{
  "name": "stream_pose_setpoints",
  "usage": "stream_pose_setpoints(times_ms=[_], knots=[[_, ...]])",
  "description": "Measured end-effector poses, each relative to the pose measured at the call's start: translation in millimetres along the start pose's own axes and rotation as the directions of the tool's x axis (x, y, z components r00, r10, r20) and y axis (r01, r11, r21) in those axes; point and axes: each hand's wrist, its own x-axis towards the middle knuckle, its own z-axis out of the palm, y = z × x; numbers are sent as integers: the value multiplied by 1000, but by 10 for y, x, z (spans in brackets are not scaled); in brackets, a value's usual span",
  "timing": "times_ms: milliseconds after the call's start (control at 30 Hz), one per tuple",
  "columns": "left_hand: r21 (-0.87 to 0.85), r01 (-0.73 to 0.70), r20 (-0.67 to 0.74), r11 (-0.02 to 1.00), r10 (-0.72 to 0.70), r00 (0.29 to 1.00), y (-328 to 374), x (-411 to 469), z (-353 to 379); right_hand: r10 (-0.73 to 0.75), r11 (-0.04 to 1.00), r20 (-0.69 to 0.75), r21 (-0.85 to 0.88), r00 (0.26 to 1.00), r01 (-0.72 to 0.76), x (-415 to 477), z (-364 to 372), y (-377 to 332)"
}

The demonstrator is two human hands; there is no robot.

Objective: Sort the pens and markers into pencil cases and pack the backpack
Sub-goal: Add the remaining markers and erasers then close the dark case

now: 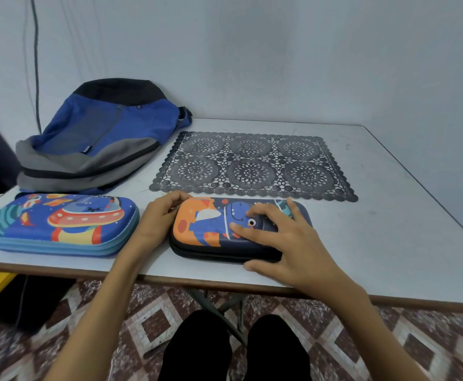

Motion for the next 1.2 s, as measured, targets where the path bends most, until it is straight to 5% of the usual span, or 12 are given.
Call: stream_pose_setpoints(times_ms=[467, 1200], knots=[[-6, -82, 59, 997, 82, 995, 96, -75, -34, 23, 1000, 23, -18, 999, -22, -23, 62, 16], [358, -48, -223, 933, 136, 965, 106, -249, 17, 109, 993, -28, 43, 994, -108, -6, 84, -42]])
